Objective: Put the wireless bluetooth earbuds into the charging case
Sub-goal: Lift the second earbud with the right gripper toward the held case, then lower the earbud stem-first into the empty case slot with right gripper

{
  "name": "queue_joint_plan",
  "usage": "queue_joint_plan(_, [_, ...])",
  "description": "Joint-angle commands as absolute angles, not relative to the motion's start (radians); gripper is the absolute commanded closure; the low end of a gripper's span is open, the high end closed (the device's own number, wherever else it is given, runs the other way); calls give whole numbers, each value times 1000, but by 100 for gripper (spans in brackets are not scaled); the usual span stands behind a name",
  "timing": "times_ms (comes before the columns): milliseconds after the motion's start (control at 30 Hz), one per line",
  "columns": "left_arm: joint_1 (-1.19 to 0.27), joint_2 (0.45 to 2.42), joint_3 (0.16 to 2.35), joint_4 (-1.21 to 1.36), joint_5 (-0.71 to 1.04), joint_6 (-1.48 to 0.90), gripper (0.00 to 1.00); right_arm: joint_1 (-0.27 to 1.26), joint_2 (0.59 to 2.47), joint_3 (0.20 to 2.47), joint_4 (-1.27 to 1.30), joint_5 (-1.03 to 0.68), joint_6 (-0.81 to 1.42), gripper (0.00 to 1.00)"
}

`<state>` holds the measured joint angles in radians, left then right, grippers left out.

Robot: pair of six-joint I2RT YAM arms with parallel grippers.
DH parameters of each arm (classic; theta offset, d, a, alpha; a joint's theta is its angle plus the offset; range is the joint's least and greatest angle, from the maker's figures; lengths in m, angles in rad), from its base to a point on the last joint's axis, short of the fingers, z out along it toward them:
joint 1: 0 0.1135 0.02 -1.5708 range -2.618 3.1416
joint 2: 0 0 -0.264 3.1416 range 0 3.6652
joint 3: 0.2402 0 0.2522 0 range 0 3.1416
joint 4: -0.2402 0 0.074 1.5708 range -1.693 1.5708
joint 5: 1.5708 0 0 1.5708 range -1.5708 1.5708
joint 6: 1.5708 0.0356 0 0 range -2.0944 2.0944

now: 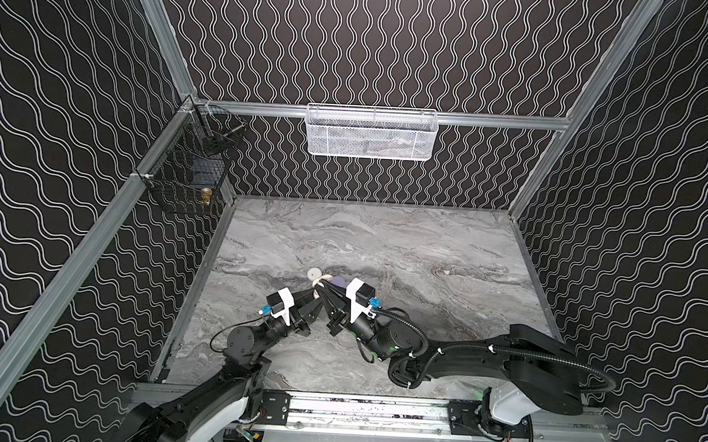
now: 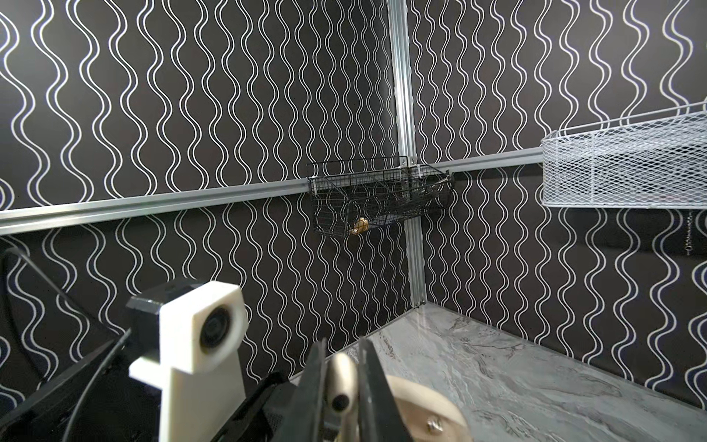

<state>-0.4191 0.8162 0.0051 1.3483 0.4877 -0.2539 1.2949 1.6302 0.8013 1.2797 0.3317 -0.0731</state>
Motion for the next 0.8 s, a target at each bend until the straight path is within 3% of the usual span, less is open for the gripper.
queue_joint_plan(0, [-419,811,-6,1397,500,-267,100,1295,1651,816,1377,319,-92,96])
queue_joint_plan(767, [-419,788,-13,1397,498,-264,100,1288,1711,782,1450,348,-103,99])
